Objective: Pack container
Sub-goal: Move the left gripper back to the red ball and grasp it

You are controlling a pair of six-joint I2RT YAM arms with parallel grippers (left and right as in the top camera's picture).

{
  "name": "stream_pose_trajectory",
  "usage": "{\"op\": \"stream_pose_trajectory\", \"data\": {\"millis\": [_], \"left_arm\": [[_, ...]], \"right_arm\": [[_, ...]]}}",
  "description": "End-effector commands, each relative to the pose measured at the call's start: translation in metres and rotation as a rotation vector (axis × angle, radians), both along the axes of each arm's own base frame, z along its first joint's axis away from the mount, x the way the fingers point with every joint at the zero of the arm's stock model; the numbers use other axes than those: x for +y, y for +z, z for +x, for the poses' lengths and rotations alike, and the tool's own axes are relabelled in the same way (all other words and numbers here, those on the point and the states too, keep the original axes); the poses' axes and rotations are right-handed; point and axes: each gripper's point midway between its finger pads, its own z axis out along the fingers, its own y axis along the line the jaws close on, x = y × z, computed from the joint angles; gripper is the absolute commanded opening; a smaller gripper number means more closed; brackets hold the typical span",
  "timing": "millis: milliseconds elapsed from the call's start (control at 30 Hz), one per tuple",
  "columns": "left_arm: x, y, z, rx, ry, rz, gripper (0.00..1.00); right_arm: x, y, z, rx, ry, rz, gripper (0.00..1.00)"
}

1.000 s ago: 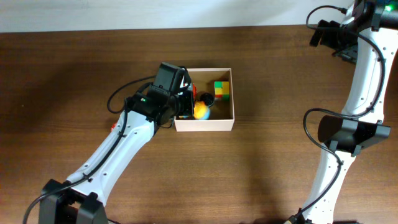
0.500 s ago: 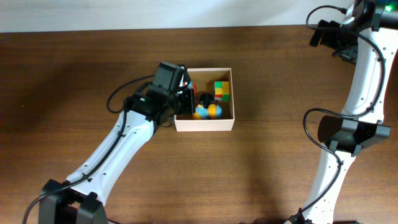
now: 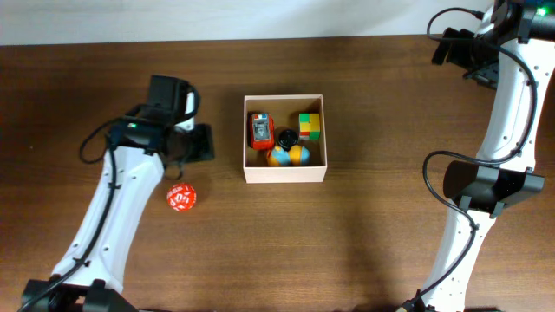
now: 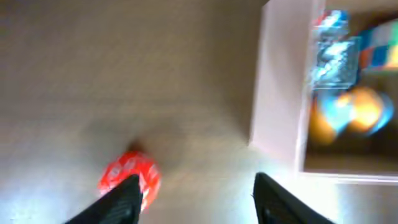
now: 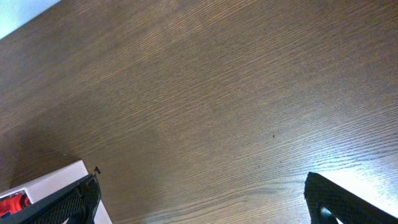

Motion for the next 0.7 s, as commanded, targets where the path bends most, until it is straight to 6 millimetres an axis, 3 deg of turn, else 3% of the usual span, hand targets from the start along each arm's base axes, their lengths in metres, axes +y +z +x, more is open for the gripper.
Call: {"op": "stream_pose_trajectory", "data": {"millis": [0,267,533,667], "left_arm": [[0.022,0.004,-0.012,0.035,0.002,0.071,0.68],[0.055,-0.018,-0.037,0.141,0.056,0.229,0.83],[0.062,-0.063,-0.065,0.249,0.076,0.236,0.84],[0.064,-0.072,-0.073,0.273,0.11,0.231,0.84]], "right_arm": [[0.003,0.004,0.0,-0.012,0.001,0.004,0.99],[0.003,0.004,0.0,-0.012,0.001,0.004,0.99],[0.003,0.004,0.0,-0.012,0.0,0.004,0.99],[0.003,0.004,0.0,-0.012,0.001,0.004,0.99]]}}
